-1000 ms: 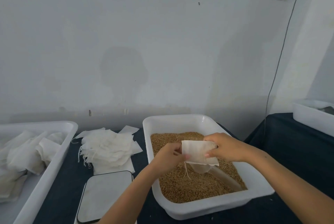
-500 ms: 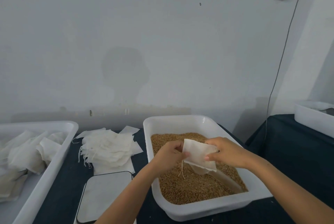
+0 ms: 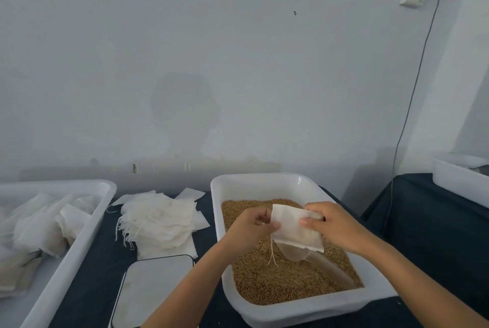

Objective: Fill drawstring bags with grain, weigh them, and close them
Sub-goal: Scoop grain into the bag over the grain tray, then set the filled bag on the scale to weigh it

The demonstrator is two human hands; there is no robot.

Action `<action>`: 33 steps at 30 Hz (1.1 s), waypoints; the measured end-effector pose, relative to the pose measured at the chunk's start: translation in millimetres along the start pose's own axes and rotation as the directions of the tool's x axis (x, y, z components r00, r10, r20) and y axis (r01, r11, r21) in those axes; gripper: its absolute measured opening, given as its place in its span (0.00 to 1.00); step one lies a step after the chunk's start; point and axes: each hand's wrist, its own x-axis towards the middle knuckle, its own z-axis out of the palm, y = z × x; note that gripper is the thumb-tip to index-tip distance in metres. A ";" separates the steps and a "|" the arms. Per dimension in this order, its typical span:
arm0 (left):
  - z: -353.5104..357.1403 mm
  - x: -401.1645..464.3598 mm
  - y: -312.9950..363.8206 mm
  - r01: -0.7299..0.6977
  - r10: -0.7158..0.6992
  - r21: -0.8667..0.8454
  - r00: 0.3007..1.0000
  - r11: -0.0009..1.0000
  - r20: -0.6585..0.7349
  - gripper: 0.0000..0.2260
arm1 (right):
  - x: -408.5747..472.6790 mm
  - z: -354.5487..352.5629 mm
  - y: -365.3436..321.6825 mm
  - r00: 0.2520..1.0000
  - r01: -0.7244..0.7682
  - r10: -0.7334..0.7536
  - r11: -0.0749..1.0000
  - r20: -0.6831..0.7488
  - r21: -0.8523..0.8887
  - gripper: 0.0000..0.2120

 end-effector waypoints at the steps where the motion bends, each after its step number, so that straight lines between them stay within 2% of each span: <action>1: -0.7 0.5 1.2 -0.010 0.010 0.002 1.000 1.000 -0.007 0.08 | -0.4 1.9 1.6 1.000 -0.021 0.021 0.999 0.016 0.043 0.11; 6: -4.5 6.5 12.4 -0.086 0.087 0.115 0.996 0.990 -0.006 0.07 | -6.2 21.8 7.7 0.990 -0.089 0.063 0.974 0.129 0.208 0.04; 9: -9.3 6.8 21.1 -0.206 0.190 0.284 0.978 0.936 0.084 0.09 | -8.2 37.1 6.9 0.985 -0.143 0.110 0.953 0.134 0.268 0.10; 12: -14.8 7.5 28.9 -0.370 0.263 0.502 0.925 0.782 0.273 0.06 | -6.8 46.3 1.1 0.991 -0.134 0.127 0.950 0.040 0.281 0.11; 15: -19.1 9.3 33.5 -0.409 0.277 0.572 0.910 0.711 0.307 0.03 | -3.9 52.8 -3.8 0.991 -0.069 0.092 0.974 -0.096 0.214 0.05; 17: -20.4 6.8 31.2 -0.393 0.320 0.539 0.919 0.745 0.229 0.03 | -2.8 55.8 -5.6 0.981 -0.049 0.094 0.967 -0.167 0.250 0.06; 18: -20.5 4.7 27.8 -0.353 0.326 0.484 0.935 0.801 0.143 0.06 | -2.1 56.3 -6.9 0.975 -0.042 0.101 0.958 -0.199 0.282 0.06; 20: -21.5 -1.5 21.5 -0.196 0.219 0.244 0.973 0.950 -0.068 0.16 | -0.9 54.3 -10.5 0.958 -0.013 0.097 0.955 -0.271 0.296 0.05; 22: -23.8 -8.1 17.7 -0.075 0.077 0.015 0.984 0.997 -0.158 0.15 | 1.1 49.8 -15.1 0.945 0.030 0.069 0.955 -0.320 0.294 0.05; 24: -27.6 -14.4 14.7 -0.064 0.057 -0.033 0.982 0.997 -0.180 0.06 | 2.6 45.1 -23.4 0.943 0.089 0.028 0.939 -0.330 0.332 0.08; 27: -33.2 -27.5 19.7 -0.104 0.081 -0.084 0.967 0.991 -0.240 0.08 | 3.5 44.3 -43.4 0.941 0.179 -0.024 0.881 -0.336 0.438 0.08; 29: -39.5 -38.6 26.6 -0.142 0.107 -0.104 0.951 0.984 -0.291 0.08 | 3.0 51.7 -59.7 0.943 0.215 -0.021 0.800 -0.332 0.561 0.07; 31: -49.6 -52.2 31.4 -0.182 0.138 -0.091 0.922 0.979 -0.362 0.06 | 3.1 65.1 -76.7 0.956 0.174 0.031 0.737 -0.290 0.653 0.04; 33: -62.9 -68.1 30.9 -0.182 0.164 0.001 0.882 0.983 -0.442 0.04 | 3.8 83.0 -93.5 0.968 0.102 0.097 0.692 -0.231 0.715 0.06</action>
